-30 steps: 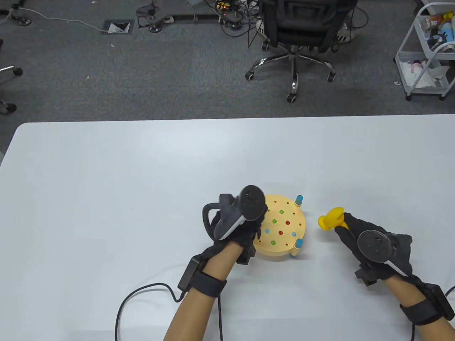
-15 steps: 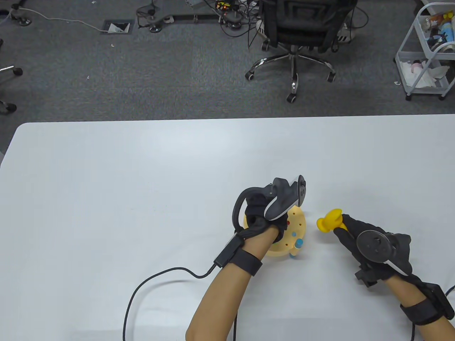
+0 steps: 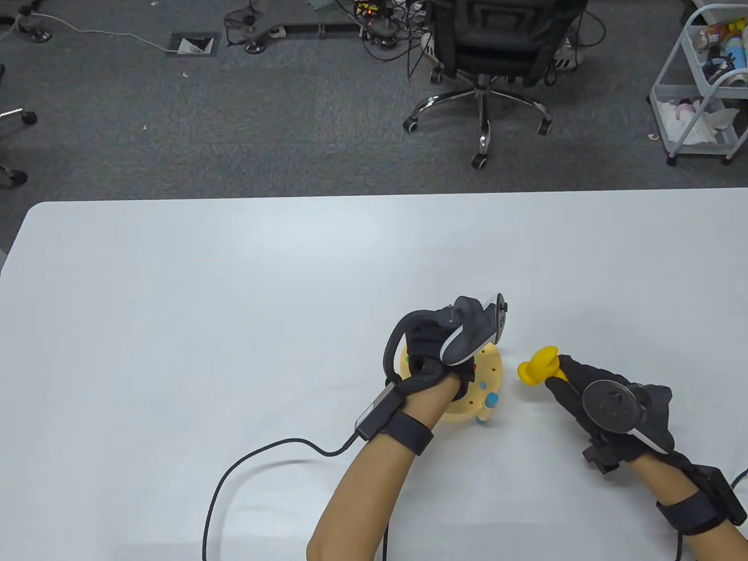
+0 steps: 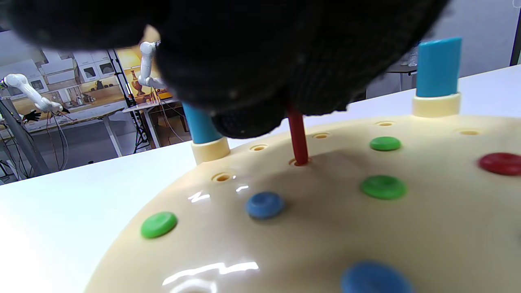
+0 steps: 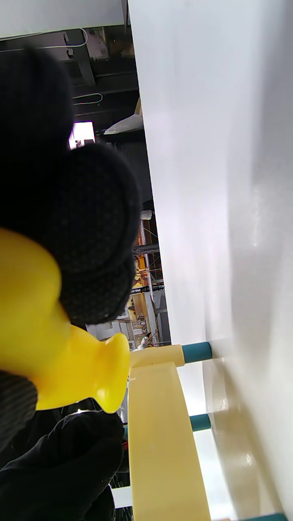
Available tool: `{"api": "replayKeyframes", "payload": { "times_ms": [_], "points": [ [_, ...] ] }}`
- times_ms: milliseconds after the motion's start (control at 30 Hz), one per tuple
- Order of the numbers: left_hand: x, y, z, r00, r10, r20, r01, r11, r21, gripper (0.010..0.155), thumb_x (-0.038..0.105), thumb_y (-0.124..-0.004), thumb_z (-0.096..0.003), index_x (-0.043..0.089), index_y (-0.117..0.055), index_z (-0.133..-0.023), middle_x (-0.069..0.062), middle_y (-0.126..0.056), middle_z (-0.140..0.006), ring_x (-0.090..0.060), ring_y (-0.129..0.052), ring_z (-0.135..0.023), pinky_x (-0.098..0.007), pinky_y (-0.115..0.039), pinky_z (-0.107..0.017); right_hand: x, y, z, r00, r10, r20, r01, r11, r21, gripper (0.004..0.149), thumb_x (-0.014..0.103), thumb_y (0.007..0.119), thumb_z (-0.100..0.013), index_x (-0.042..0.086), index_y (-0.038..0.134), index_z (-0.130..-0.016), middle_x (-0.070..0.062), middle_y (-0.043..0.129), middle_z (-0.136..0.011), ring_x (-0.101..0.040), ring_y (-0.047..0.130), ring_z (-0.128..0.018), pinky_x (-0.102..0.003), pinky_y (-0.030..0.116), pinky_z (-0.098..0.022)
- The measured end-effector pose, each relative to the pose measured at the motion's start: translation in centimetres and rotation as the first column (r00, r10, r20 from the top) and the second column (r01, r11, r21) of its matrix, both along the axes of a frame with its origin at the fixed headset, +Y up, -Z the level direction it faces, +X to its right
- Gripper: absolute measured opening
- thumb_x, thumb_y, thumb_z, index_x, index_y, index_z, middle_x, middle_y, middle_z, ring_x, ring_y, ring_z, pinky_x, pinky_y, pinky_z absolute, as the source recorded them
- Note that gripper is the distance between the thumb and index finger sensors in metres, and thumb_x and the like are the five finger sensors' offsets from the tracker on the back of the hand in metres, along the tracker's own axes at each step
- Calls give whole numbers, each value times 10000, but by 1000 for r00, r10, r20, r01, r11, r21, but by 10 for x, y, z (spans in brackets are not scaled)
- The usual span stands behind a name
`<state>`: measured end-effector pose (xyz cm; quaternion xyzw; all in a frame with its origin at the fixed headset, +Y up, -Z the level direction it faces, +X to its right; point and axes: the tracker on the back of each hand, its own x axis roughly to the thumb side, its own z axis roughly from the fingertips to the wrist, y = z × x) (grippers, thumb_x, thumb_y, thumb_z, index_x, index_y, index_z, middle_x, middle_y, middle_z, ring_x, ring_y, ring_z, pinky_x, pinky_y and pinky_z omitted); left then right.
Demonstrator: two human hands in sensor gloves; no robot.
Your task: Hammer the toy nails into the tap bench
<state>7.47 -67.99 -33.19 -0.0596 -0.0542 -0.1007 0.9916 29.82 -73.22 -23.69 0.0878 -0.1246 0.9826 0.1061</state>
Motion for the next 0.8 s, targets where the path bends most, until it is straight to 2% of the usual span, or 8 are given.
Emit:
{"api": "replayKeyframes", "payload": {
  "times_ms": [333,400,467,567,700,800],
  "points": [
    [-1,-3,1,1000,6,11,-5,1000,-22,467,325,-887,-357,199,-846,-805,-136,-1005,-657,-127,-992,-229,-379,-847,-219,-2,-2,0,1000,5,-5,-5,1000,-4,678,571,554,-425,147,805,-891,-23,1004,-512,-205,1009,-287,-319,861,-260],
    [-4,5,5,999,38,21,-38,999,-4,543,378,-868,-352,181,-815,-856,-161,-986,-712,-140,-998,-262,-386,-844,-233,-2,-2,0,1000,5,-5,-5,1000,-5,678,571,553,-424,148,803,-892,-23,1004,-513,-205,1008,-289,-318,861,-261],
    [-12,17,13,995,84,46,-86,995,47,556,391,-846,-358,173,-804,-868,-169,-977,-726,-145,-998,-268,-389,-842,-234,-1,-2,0,1000,3,-2,-3,1000,-5,677,571,554,-425,149,803,-892,-22,1004,-514,-206,1008,-291,-319,861,-262],
    [-37,30,32,983,158,94,-164,985,62,575,431,-823,-358,172,-808,-871,-173,-975,-734,-149,-998,-277,-391,-841,-240,-1,0,1,1000,-6,7,6,1000,5,677,571,554,-424,149,801,-894,-23,1003,-517,-206,1008,-293,-320,861,-264],
    [-76,16,53,930,317,185,-315,948,-44,647,502,-800,-351,176,-771,-909,-190,-917,-812,-159,-987,-357,-393,-829,-288,-1,1,1,1000,-17,15,17,1000,17,677,568,555,-426,148,788,-903,-23,997,-529,-207,1006,-305,-322,859,-273],
    [-101,-5,66,888,410,208,-413,910,-33,663,511,-811,-348,175,-763,-918,-193,-904,-827,-166,-986,-388,-398,-826,-306,-6,2,1,999,-44,4,44,999,18,676,564,556,-428,147,776,-913,-26,991,-543,-210,1004,-318,-324,857,-284]
  ]
}}
